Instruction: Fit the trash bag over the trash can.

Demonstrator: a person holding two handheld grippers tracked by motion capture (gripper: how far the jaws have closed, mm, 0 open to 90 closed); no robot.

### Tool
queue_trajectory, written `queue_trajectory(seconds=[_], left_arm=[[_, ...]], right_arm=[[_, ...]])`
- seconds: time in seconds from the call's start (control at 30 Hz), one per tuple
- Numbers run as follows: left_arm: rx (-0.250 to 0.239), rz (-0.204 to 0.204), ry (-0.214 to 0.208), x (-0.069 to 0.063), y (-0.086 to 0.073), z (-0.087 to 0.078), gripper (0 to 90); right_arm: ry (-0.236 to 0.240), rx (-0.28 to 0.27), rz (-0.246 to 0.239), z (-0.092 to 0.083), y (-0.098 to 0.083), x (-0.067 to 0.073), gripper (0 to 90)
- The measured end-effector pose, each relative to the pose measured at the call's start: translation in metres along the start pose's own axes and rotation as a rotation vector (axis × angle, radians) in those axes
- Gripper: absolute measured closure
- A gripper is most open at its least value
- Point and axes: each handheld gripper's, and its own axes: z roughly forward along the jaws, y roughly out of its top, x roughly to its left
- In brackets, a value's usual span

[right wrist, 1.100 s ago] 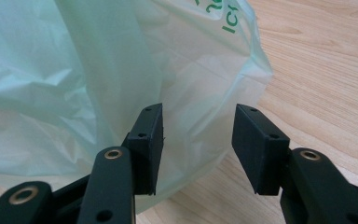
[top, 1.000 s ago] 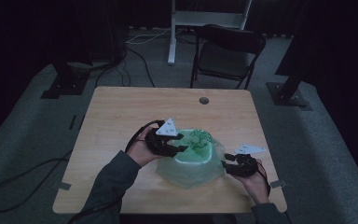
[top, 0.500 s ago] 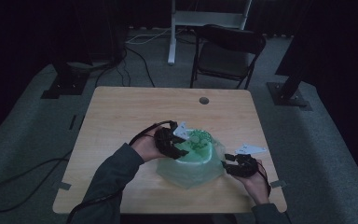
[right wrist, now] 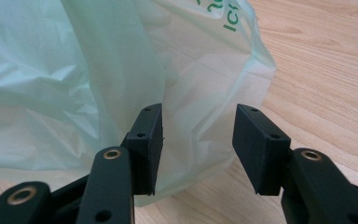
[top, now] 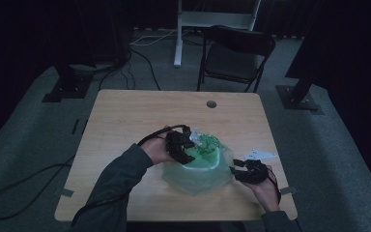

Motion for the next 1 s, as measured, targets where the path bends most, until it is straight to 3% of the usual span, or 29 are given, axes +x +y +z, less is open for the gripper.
queue_trajectory(seconds=[0.2,0.43,0.6,0.7,0.9,1.0], left_arm=[[0.046,0.023,0.013,-0.002,0.002,0.004,51.7],[0.049,0.028,0.004,-0.002,0.002,0.005,51.5],[-0.047,-0.008,-0.033,0.002,-0.004,0.000,50.5],[-0.144,-0.061,-0.038,0.007,-0.012,-0.012,50.1],[-0.263,-0.146,0.012,0.013,-0.031,-0.031,49.2],[-0.345,-0.202,0.051,0.015,-0.045,-0.043,49.0]], right_arm=[[0.003,-0.002,-0.002,0.000,-0.001,0.000,52.2],[0.006,0.003,0.000,0.001,-0.001,0.000,52.1],[0.010,0.006,0.001,0.002,-0.002,0.001,52.1],[0.007,-0.001,0.006,0.001,-0.002,0.000,52.1],[0.003,-0.003,0.010,0.000,-0.002,-0.001,52.0],[0.003,-0.006,0.010,0.000,-0.002,0.000,52.0]])
